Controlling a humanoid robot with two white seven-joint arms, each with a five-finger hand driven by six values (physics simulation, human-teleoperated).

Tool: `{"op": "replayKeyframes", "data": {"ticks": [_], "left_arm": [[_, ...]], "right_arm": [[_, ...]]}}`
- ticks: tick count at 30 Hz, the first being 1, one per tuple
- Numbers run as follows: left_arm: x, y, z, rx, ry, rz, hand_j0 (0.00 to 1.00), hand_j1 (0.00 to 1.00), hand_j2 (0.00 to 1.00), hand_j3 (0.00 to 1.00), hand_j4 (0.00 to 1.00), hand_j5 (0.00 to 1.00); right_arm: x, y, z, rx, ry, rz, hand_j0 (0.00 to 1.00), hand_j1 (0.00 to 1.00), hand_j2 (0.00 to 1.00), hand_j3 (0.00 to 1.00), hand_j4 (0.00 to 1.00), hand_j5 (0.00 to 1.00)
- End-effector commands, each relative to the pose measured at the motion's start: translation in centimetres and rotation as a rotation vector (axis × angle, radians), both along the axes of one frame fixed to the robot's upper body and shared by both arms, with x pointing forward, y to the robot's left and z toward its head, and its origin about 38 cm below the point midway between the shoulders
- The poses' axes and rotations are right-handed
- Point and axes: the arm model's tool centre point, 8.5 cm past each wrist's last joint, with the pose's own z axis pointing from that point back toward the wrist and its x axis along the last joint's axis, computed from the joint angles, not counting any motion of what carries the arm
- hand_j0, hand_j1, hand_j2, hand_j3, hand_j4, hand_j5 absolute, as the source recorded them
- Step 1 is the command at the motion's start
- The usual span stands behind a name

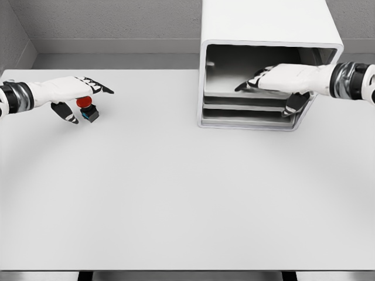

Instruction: Slide open multi-storey tabletop storage cabinets and put open load switch and slide close multi-storey tabletop storage cabinets

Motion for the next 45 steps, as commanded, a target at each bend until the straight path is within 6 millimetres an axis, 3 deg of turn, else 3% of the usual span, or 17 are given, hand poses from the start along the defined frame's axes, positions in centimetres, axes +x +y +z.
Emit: {"op": "replayKeyframes", "data": {"ticks": [1, 6, 12, 17, 21, 23, 27, 32, 37, 42, 45], "left_arm": [[0.0, 0.0, -0.1, -0.005, 0.001, 0.002, 1.00, 1.00, 1.00, 1.00, 1.00, 1.00], [0.0, 0.0, -0.1, -0.001, 0.001, 0.002, 0.96, 0.96, 0.96, 0.96, 0.96, 0.96], [0.1, 0.7, -0.7, 0.017, 0.015, 0.024, 0.93, 0.93, 0.93, 0.93, 0.93, 0.93], [0.1, 0.6, -0.7, 0.017, 0.015, 0.022, 0.81, 0.81, 0.81, 0.81, 0.81, 0.81], [0.1, 0.6, -0.7, 0.014, 0.012, 0.021, 0.68, 0.68, 0.68, 0.68, 0.68, 0.68], [0.0, 0.6, -0.8, 0.015, 0.013, 0.019, 0.59, 0.59, 0.59, 0.59, 0.59, 0.59], [-0.2, 0.6, -1.2, 0.022, 0.023, 0.015, 0.45, 0.45, 0.45, 0.45, 0.45, 0.45], [-0.3, 0.7, -1.1, 0.021, 0.023, 0.016, 0.41, 0.41, 0.41, 0.41, 0.41, 0.41], [-0.4, -0.8, 0.4, 0.000, -0.017, -0.031, 0.40, 0.40, 0.40, 0.40, 0.40, 0.40], [-1.2, -2.8, 2.5, -0.028, -0.064, -0.111, 0.40, 0.40, 0.40, 0.40, 0.40, 0.40], [-1.9, -3.0, 4.0, -0.041, -0.088, -0.142, 0.40, 0.40, 0.40, 0.40, 0.40, 0.40]], "right_arm": [[-1.2, 1.4, 0.1, 0.054, 0.040, 0.066, 1.00, 1.00, 1.00, 1.00, 1.00, 1.00], [-2.6, 1.5, -0.2, 0.041, 0.046, 0.122, 1.00, 1.00, 1.00, 1.00, 1.00, 1.00], [-4.8, 0.0, -1.0, 0.020, 0.060, 0.229, 1.00, 1.00, 1.00, 1.00, 1.00, 1.00], [-6.1, -0.1, -0.2, 0.033, 0.048, 0.319, 1.00, 1.00, 1.00, 1.00, 1.00, 1.00], [-7.0, -2.6, -0.2, -0.001, 0.053, 0.326, 1.00, 1.00, 1.00, 1.00, 1.00, 1.00], [-7.4, -4.8, 2.2, 0.152, 0.074, 0.258, 1.00, 1.00, 1.00, 1.00, 1.00, 1.00], [-8.4, -8.3, 5.5, 0.272, 0.085, 0.166, 1.00, 1.00, 1.00, 1.00, 1.00, 1.00], [-8.9, -9.5, 6.2, 0.284, 0.086, 0.136, 1.00, 1.00, 1.00, 1.00, 1.00, 1.00], [-9.6, -9.2, 2.3, 0.277, 0.193, 0.133, 1.00, 1.00, 1.00, 1.00, 1.00, 1.00], [-9.6, -8.5, 2.0, 0.291, 0.199, 0.153, 1.00, 1.00, 1.00, 1.00, 1.00, 1.00], [-9.5, -8.4, 2.3, 0.289, 0.192, 0.158, 1.00, 1.00, 1.00, 1.00, 1.00, 1.00]]}}
